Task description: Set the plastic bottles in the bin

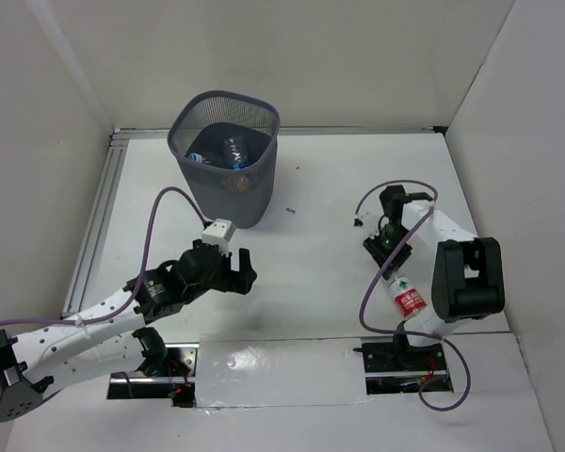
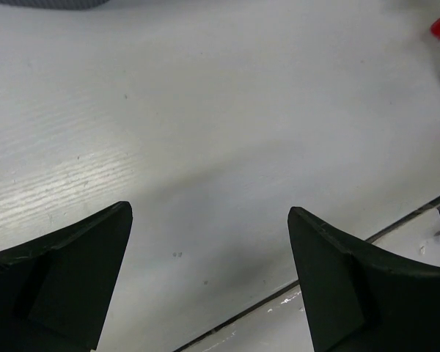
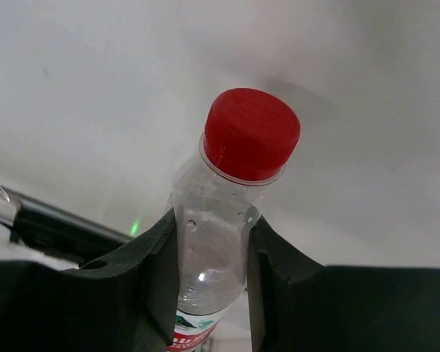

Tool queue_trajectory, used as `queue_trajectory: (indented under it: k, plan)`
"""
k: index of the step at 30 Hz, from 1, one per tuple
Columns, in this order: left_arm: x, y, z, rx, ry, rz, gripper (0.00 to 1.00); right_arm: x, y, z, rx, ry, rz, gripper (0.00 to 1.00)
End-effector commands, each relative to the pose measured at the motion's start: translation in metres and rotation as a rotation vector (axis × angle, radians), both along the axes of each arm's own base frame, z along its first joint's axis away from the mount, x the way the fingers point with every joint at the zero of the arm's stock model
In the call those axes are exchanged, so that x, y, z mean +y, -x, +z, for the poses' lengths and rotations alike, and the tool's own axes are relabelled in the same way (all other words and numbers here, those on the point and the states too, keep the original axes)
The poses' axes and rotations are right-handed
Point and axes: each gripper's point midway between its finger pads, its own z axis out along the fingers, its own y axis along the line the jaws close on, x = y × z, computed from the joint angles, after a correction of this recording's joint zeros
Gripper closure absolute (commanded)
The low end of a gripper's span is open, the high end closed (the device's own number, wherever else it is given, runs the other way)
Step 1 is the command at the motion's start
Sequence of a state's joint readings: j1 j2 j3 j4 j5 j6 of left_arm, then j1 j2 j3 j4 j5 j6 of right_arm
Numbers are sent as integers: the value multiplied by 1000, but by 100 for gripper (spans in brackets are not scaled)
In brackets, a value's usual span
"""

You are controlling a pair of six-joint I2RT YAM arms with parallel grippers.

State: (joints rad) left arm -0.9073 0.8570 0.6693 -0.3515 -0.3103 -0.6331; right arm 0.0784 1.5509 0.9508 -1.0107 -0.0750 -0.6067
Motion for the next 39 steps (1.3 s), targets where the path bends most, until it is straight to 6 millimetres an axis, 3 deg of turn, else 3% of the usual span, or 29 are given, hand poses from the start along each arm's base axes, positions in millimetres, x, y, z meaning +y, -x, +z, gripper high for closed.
queue_trajectory:
  k: [1, 2, 3, 5, 6, 8, 9, 10, 11, 13, 14, 15, 17, 19, 20, 21, 22, 24, 27, 29, 30, 31, 32, 33, 35, 38, 39]
  plan:
    - [-3, -3, -2, 8, 83, 74, 0, 34, -72, 74, -243, -167, 63, 77]
    - [-2, -2, -7, 14, 74, 74, 0, 34, -73, 72, -233, -167, 73, 77]
    - [-4, -1, -11, 27, 84, 72, 0, 46, -115, 128, -399, -223, 102, 77]
    - [-7, -1, -17, 39, 91, 72, 0, 82, -143, 185, -529, -366, 190, 77]
    - [-8, 2, -22, 55, 88, 57, 0, 96, -166, 247, -701, -404, 242, 79]
    - [-10, 2, -29, 69, 81, 63, 0, 120, -190, 307, -886, -454, 294, 79]
    - [-13, 3, -32, 74, 75, 53, 0, 142, -196, 330, -953, -501, 334, 79]
    - [-14, 3, -36, 86, 71, 60, 0, 156, -204, 382, -1125, -544, 375, 79]
    - [-14, 3, -36, 87, 71, 60, 0, 168, -207, 403, -1197, -572, 397, 79]
    - [-19, 6, -36, 91, 79, 47, 0, 204, -204, 427, -1276, -664, 433, 79]
    - [-19, 6, -38, 96, 86, 53, 0, 220, -209, 452, -1382, -714, 455, 79]
    - [-21, 9, -38, 97, 85, 43, 0, 242, -198, 459, -1397, -778, 476, 79]
    - [-20, 7, -41, 101, 80, 57, 0, 266, -195, 487, -1507, -845, 499, 79]
    - [-23, 10, -43, 111, 79, 53, 0, 296, -188, 487, -1501, -925, 501, 77]
    - [-25, 12, -43, 112, 78, 44, 0, 304, -192, 500, -1572, -948, 472, 77]
    - [-25, 12, -43, 112, 78, 44, 0, 320, -182, 506, -1588, -993, 477, 77]
    - [-28, 13, -42, 113, 76, 33, 0, 339, -187, 509, -1621, -1019, 476, 77]
    - [-27, 12, -42, 112, 80, 45, 0, 348, -187, 509, -1604, -1049, 467, 77]
    - [-26, 11, -42, 107, 77, 53, 0, 374, -208, 489, -1518, -1077, 434, 77]
    - [-28, 13, -40, 107, 77, 44, 0, 386, -224, 464, -1471, -1056, 432, 72]
    - [-28, 13, -40, 107, 77, 44, 0, 392, -226, 457, -1448, -1060, 415, 63]
    - [-25, 13, -39, 102, 71, 53, 0, 396, -231, 446, -1420, -1047, 414, 21]
    - [-25, 13, -39, 102, 71, 53, 0, 396, -235, 441, -1410, -1027, 398, 20]
    - [-22, 12, -38, 96, 68, 62, 0, 393, -240, 437, -1399, -1001, 360, 0]
    - [-21, 13, -37, 95, 69, 62, 0, 385, -243, 437, -1369, -947, 322, 0]
    - [-19, 11, -25, 77, 83, 63, 0, 336, -259, 450, -1393, -856, 160, 0]
    - [-18, 11, -22, 65, 84, 55, 0, 320, -263, 436, -1345, -823, 123, 0]
